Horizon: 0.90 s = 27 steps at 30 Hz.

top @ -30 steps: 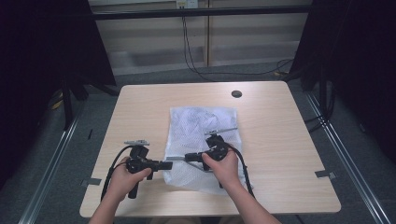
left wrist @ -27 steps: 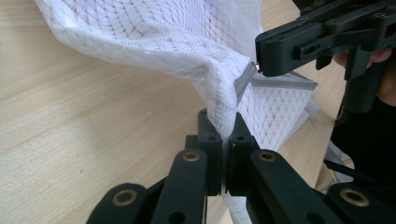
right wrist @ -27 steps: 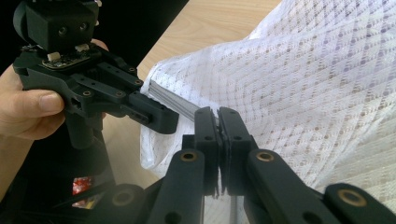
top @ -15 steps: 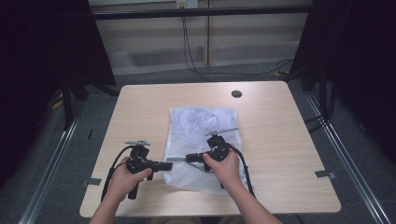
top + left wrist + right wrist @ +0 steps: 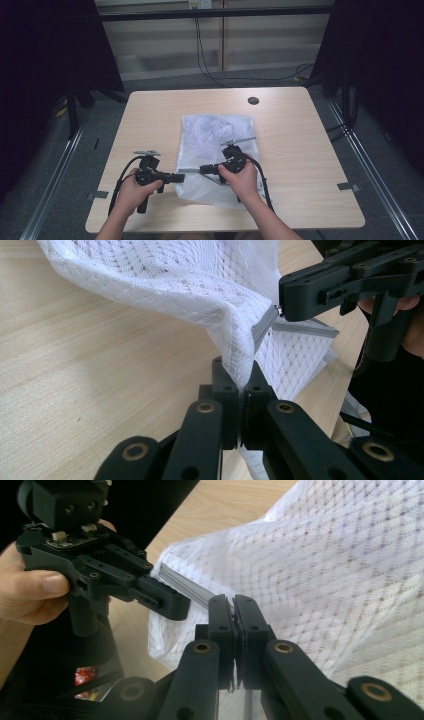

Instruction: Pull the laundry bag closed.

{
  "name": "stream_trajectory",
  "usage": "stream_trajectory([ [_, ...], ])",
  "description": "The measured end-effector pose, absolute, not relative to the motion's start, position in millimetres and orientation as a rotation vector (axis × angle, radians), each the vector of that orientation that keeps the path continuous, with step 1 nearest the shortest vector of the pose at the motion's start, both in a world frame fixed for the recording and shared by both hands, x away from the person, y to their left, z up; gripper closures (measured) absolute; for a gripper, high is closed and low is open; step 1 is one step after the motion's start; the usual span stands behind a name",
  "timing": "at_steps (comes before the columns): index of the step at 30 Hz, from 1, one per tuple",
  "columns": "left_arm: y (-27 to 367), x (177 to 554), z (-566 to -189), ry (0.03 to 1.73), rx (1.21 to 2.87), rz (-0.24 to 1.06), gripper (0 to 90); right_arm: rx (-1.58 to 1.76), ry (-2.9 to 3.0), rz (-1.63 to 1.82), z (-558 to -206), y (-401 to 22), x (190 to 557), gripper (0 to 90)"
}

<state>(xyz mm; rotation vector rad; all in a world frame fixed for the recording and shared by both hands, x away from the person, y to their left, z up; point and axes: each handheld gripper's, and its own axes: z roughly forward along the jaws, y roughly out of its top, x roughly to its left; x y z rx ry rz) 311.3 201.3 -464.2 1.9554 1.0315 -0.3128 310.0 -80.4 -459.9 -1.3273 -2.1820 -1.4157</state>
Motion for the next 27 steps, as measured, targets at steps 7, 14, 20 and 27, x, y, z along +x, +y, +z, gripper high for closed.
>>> stream_trajectory([
  [7,203.8,311.5,-464.9,1.033,1.951,-0.326,88.2,-1.342,-2.170,-1.419,-461.7,-87.6,310.4,88.1],
  [14,205.0,312.3,-465.3,1.046,1.957,-0.313,88.2,-1.341,-2.174,-1.400,-463.7,-90.8,310.3,88.1],
  [20,204.3,312.6,-465.2,1.038,1.961,-0.325,88.2,-1.355,-2.154,-1.405,-463.8,-95.1,309.8,88.1],
  [27,205.8,312.9,-467.0,1.048,1.958,-0.327,88.1,-1.358,-2.160,-1.403,-463.9,-97.0,308.3,88.1],
])
